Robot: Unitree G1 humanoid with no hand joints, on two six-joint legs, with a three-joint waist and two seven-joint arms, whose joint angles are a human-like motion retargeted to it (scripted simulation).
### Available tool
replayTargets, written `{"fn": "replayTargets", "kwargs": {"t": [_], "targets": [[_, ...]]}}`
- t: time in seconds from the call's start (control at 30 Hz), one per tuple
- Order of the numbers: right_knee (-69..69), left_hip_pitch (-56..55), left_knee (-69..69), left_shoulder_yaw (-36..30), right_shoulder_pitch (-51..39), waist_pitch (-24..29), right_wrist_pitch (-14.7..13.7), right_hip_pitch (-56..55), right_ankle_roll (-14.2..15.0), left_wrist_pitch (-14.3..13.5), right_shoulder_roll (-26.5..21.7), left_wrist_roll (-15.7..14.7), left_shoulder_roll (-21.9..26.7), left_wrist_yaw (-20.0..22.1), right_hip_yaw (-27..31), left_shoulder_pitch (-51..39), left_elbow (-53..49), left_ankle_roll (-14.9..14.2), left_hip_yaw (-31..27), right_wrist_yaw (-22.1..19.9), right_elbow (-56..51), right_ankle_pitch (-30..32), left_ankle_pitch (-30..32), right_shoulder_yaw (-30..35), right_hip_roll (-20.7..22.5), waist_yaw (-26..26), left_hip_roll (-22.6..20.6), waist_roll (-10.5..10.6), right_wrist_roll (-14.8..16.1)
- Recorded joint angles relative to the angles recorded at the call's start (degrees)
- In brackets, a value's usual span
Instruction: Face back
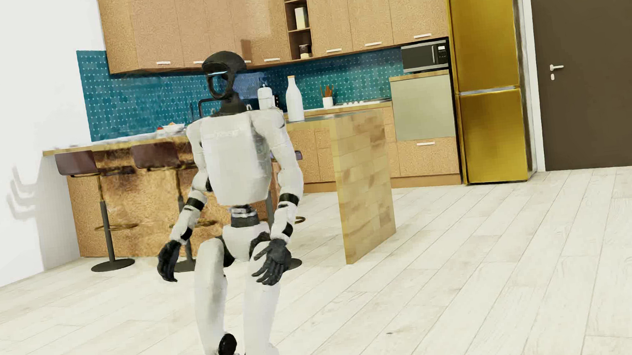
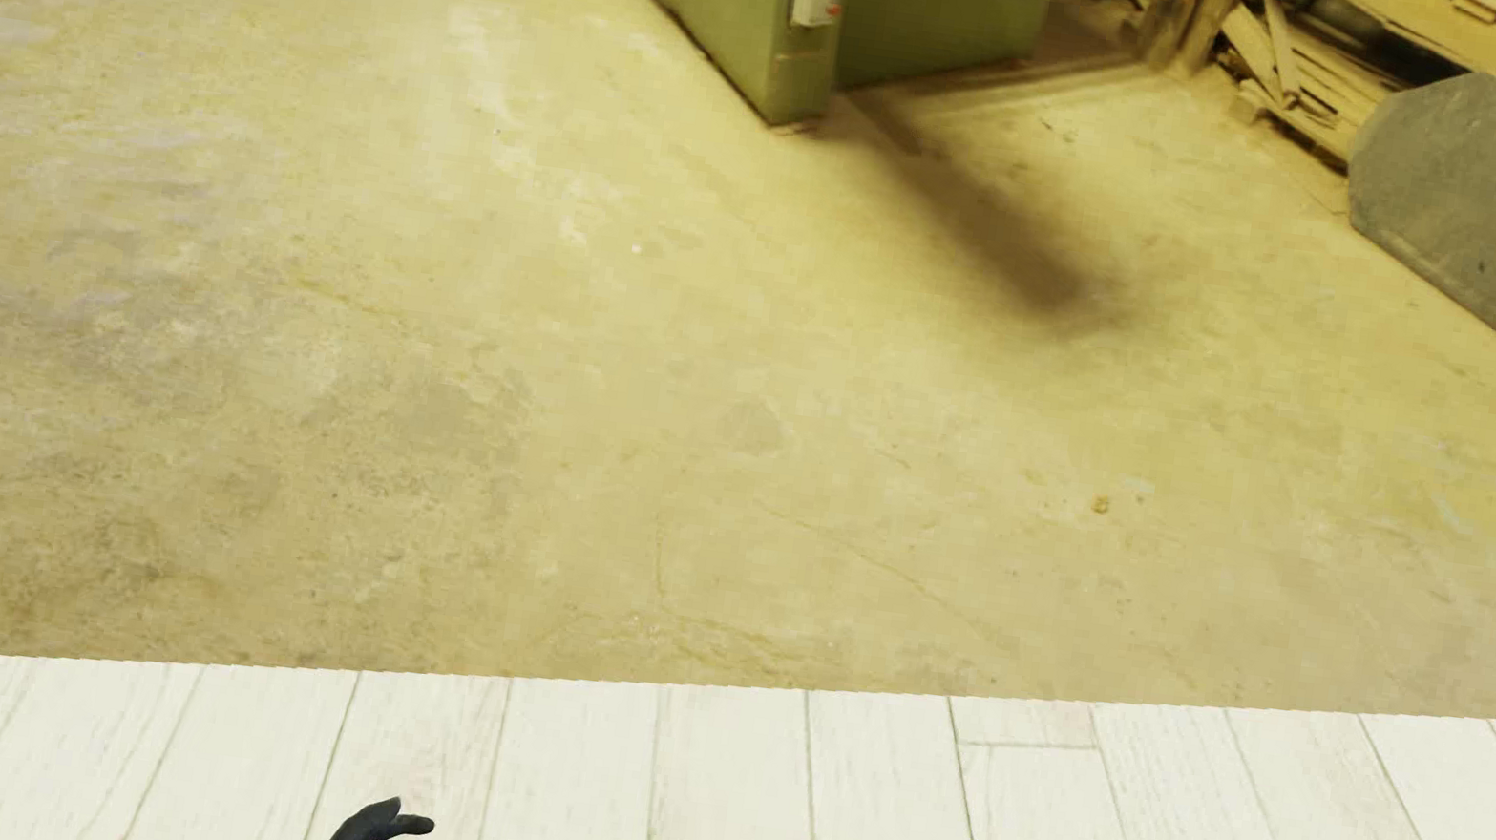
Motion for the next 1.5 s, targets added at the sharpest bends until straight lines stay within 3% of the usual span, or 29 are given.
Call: {"fn": "replayTargets", "kwargs": {"t": [0.03, 0.07, 0.13, 0.17, 0.23, 0.27, 0.3, 0.43, 0.47, 0.53, 0.57, 0.6, 0.63, 0.67, 0.77, 0.83, 0.87, 0.93, 0.97, 1.1, 1.13, 1.17, 1.23, 1.27, 1.3, 1.37, 1.43, 1.47, 1.5], "targets": [[2.0, 1.7, -4.8, -3.1, -2.6, -0.6, 3.3, -0.7, -2.5, 0.2, 1.6, 0.4, -0.4, -0.1, 2.5, 2.5, 4.3, 2.8, 0.2, -0.7, -0.4, -1.7, -5.9, 1.5, 1.6, -1.7, -0.2, -0.4, -0.1], [4.9, 3.8, -7.2, -2.7, -3.2, -0.5, 4.9, -1.7, -2.1, 1.6, 2.9, 1.8, -1.0, -0.7, 3.7, 2.4, 6.3, -3.5, 1.7, -1.9, 0.3, -3.5, -4.4, 1.7, 1.3, -3.2, 0.0, -2.1, -0.3], [9.5, 3.5, -4.0, -5.2, -1.4, 2.1, 6.3, -3.7, -3.2, 4.8, 1.7, 4.4, -0.8, -1.1, 1.8, -2.9, 2.3, -4.0, 4.4, -5.3, 1.9, -6.1, -6.5, 0.8, -0.1, -4.6, 1.0, -3.9, -1.1], [10.9, 0.8, 1.6, -5.5, -1.0, 3.1, 7.0, -4.5, -3.4, 4.8, 2.2, 4.6, -2.4, -0.6, 2.5, -4.4, 1.1, -3.1, 5.1, -7.3, 3.5, -6.8, -4.6, -0.5, 0.0, -5.7, 1.4, -4.3, -1.8], [8.6, -1.8, 3.6, -3.5, 0.4, 3.5, 7.1, -3.2, -3.4, 2.2, 1.0, 3.5, -2.1, -1.3, 5.3, -2.4, 6.2, 4.6, 2.7, -10.8, 3.1, -6.1, -2.1, -0.4, 1.8, -7.9, 1.5, -2.5, -2.5], [8.5, -0.4, -4.6, 0.4, 0.3, 3.4, 6.4, -3.3, -3.3, 2.3, 1.2, 3.1, -0.7, -2.9, 6.7, -1.9, 6.0, 0.4, 1.5, -12.5, 3.2, -6.2, -4.0, 0.3, 2.6, -8.4, 2.7, -2.1, -2.6], [8.8, 1.3, -6.8, -1.1, 0.7, 3.4, 6.6, -3.3, -3.5, 2.5, 3.0, 2.5, 1.7, -3.8, 6.0, -2.2, 5.9, -7.2, 2.6, -13.6, 1.1, -6.9, -3.5, 1.0, 1.7, -8.7, 3.2, -2.5, -2.4], [12.0, 3.0, -2.5, -5.2, -0.7, 3.9, 4.7, -3.8, -2.3, 1.3, 1.9, -0.1, -1.3, -2.7, -0.5, -5.0, 1.8, -7.4, 7.2, -9.9, 2.8, -10.2, -5.7, -2.2, -3.5, -8.4, 4.3, -3.3, -1.3], [11.8, -0.5, 5.7, -7.1, -0.8, 4.1, 4.5, -3.2, -3.5, 0.3, 1.1, 0.1, -1.6, -2.1, 0.8, -5.0, 1.9, -5.3, 6.2, -9.1, 4.5, -10.4, -1.0, -1.8, -2.6, -6.9, 4.9, -3.3, -1.9], [8.8, -6.0, 12.4, -2.5, -1.0, 3.4, 2.9, -1.1, -3.4, -0.1, -0.8, 1.4, -1.8, -3.7, 3.8, -3.4, 3.7, 9.9, 1.7, -9.2, 6.1, -9.5, 1.3, -1.8, -1.0, -5.6, 1.6, -1.3, -3.0], [8.7, -7.8, 10.9, -0.5, -1.0, 3.4, 2.9, -0.7, -3.2, 1.2, -2.0, 2.7, -0.6, -5.4, 4.8, -3.5, 0.2, 9.7, 1.4, -10.0, 5.0, -9.9, -2.5, -0.3, -0.7, -4.4, 0.2, -0.5, -3.6], [9.7, -7.3, 5.1, 0.2, -1.7, 3.2, 3.9, -0.6, -2.9, 0.9, -0.3, 4.0, 0.9, -6.9, 6.0, -3.1, 1.6, 7.7, 0.8, -10.9, 3.2, -10.6, -5.2, 1.2, 0.2, -4.3, -0.2, 0.4, -3.9], [12.0, -4.4, -2.6, -0.8, -2.6, 2.9, 5.0, -1.2, -2.1, 0.2, 2.2, 4.8, 2.5, -7.7, 5.7, -2.2, 5.0, -3.1, 0.7, -11.6, 1.7, -11.3, -2.1, 1.9, 0.5, -4.7, 1.5, 1.1, -3.9], [13.6, -2.9, -3.5, -1.8, -1.0, 2.9, 5.0, -1.4, -1.2, 0.8, 2.6, 4.8, 3.3, -8.0, 3.0, -2.5, 5.2, -6.7, 1.8, -11.2, -0.2, -11.4, -2.8, 1.9, -1.5, -6.4, 1.8, 0.6, -3.2], [13.4, 0.3, -4.8, -3.0, 0.7, 3.1, 7.7, -3.4, 3.0, 0.8, 2.2, 2.2, 0.6, -4.4, -0.2, -5.6, 3.4, -6.8, 7.6, -7.2, 0.2, -12.5, -4.6, -1.1, -6.4, -9.4, 3.6, -3.3, -1.1], [12.7, 0.5, -1.9, -5.1, 2.0, 3.6, 7.4, -2.3, 0.2, -0.8, -0.5, -1.0, -1.1, -1.6, 0.9, -6.7, 1.2, -7.7, 5.1, -5.4, 3.2, -12.7, -5.5, -1.1, -4.7, -10.4, 4.4, -4.3, -0.5], [11.3, -0.1, 1.6, -5.3, 1.7, 4.2, 7.2, -0.8, -1.9, -1.8, -0.8, -1.5, -0.8, -1.1, 1.9, -6.3, 1.6, -3.1, 3.6, -5.4, 4.3, -12.2, -4.2, -2.0, -3.7, -9.8, 4.1, -4.4, 0.0], [8.7, 0.0, -0.7, -1.5, -0.1, 3.2, 5.3, 0.0, -1.4, -1.9, -0.5, -0.4, 1.4, -2.5, 5.1, -2.0, 3.6, 9.3, 0.6, -8.2, 2.3, -11.0, -6.9, -1.3, -1.3, -8.8, 3.9, -2.7, 0.8], [10.7, 3.2, -5.7, -1.3, -1.1, 3.1, 4.2, -0.9, -0.9, -0.5, 0.6, 0.1, 2.5, -3.3, 5.0, -0.9, 4.6, -8.2, 1.5, -10.1, 0.4, -10.1, -7.1, 0.1, -1.3, -8.1, 5.9, -2.3, 0.5], [12.7, 5.2, -2.7, -6.3, -1.0, 3.6, 5.1, -4.8, 3.1, 2.9, 2.4, 2.2, -0.2, -1.1, -2.7, -4.8, 2.8, -9.8, 6.5, -10.1, 1.6, -10.3, -6.9, -2.5, -7.3, -8.0, 7.2, -4.0, 0.1], [12.7, 1.9, 5.9, -6.4, -0.3, 4.4, 4.3, -4.0, -0.4, 3.0, 0.1, 2.1, -1.6, -0.4, -1.4, -5.9, 1.1, -8.1, 5.6, -9.1, 3.8, -10.5, -2.4, -3.5, -6.5, -7.7, 7.4, -4.2, -0.2], [11.7, -2.5, 13.4, -7.0, 0.4, 3.9, 3.4, -3.9, -0.4, 2.5, -1.4, 1.9, -1.5, -0.5, 0.5, -5.6, 1.1, -2.0, 2.6, -9.0, 5.8, -10.0, 5.2, -2.9, -5.2, -7.7, 6.3, -3.5, -0.4], [9.4, -5.7, 9.0, -0.8, 1.0, 3.3, 3.9, -2.5, -0.7, 2.0, -1.1, 1.8, 1.6, -4.2, 4.4, -2.4, 0.9, 7.2, -0.2, -10.2, 3.1, -9.1, -1.6, -0.7, -2.8, -8.9, 4.0, -1.6, -0.8], [9.8, -5.4, -1.6, 1.9, 0.4, 3.4, 5.2, -2.2, -0.4, 1.5, 0.2, 2.0, 1.8, -5.7, 5.5, -1.1, 2.7, 7.4, -0.4, -10.7, 2.0, -9.0, -7.2, 0.6, -1.2, -8.9, 5.0, 0.2, -1.1], [12.5, -2.7, -4.8, 0.1, 0.6, 3.3, 6.5, -2.8, 0.4, 2.0, 2.7, 2.1, 2.9, -5.9, 4.8, -1.5, 4.0, -8.9, -1.0, -10.7, 0.6, -9.2, -1.7, 0.9, -1.8, -8.3, 5.3, 0.4, -1.2], [15.1, -0.4, -6.3, -1.4, -1.7, 2.2, 9.8, -4.3, 1.9, 2.5, 3.8, 2.2, 1.0, -4.4, 2.5, 0.0, 2.2, -9.8, 2.1, -8.0, -0.5, -8.1, -2.1, 1.6, -4.5, -8.4, 5.6, -1.0, -0.7], [12.2, 1.6, -6.4, -4.5, -1.0, 1.9, 7.0, -2.8, 3.1, 2.8, 2.3, 1.8, -1.5, -1.7, 0.2, -3.8, 0.8, -9.9, 5.4, -4.7, 2.0, -11.3, -3.5, -2.3, -6.9, -7.4, 6.6, -3.0, -0.5], [12.3, 2.4, -6.2, -5.5, -0.1, 2.1, 6.0, -2.9, -0.5, 2.1, 1.5, 1.7, -1.4, -0.6, 1.4, -5.8, 1.3, -10.5, 5.9, -4.1, 1.6, -11.4, -4.5, -1.6, -5.9, -8.0, 7.2, -3.5, -0.5], [12.2, 2.2, -3.7, -5.2, 0.9, 2.9, 5.1, -2.3, -0.1, 1.0, 0.4, 1.8, -1.8, -0.1, 2.3, -7.2, 1.6, -9.6, 4.7, -4.5, 2.4, -11.4, -4.6, -1.8, -5.0, -9.0, 7.5, -3.6, -0.3]]}}
